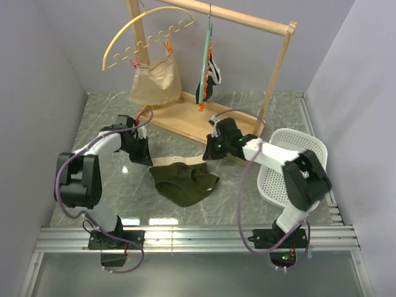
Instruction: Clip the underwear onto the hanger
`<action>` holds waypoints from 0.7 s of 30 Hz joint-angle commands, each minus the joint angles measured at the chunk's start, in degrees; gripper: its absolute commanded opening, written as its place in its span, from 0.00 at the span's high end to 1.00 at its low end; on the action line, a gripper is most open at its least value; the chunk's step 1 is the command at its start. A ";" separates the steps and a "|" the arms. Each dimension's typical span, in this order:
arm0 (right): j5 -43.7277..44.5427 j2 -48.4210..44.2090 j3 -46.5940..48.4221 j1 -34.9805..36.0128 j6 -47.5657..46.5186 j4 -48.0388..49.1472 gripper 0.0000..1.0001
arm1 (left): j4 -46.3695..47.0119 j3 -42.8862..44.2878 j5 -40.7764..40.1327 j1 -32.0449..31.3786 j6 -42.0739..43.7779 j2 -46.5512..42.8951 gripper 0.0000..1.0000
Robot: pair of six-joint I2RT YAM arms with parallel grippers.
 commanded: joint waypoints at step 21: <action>-11.58 -58.69 -16.97 2.82 -5.65 -10.71 1.00 | -14.88 1.12 17.24 2.11 22.14 -47.73 1.00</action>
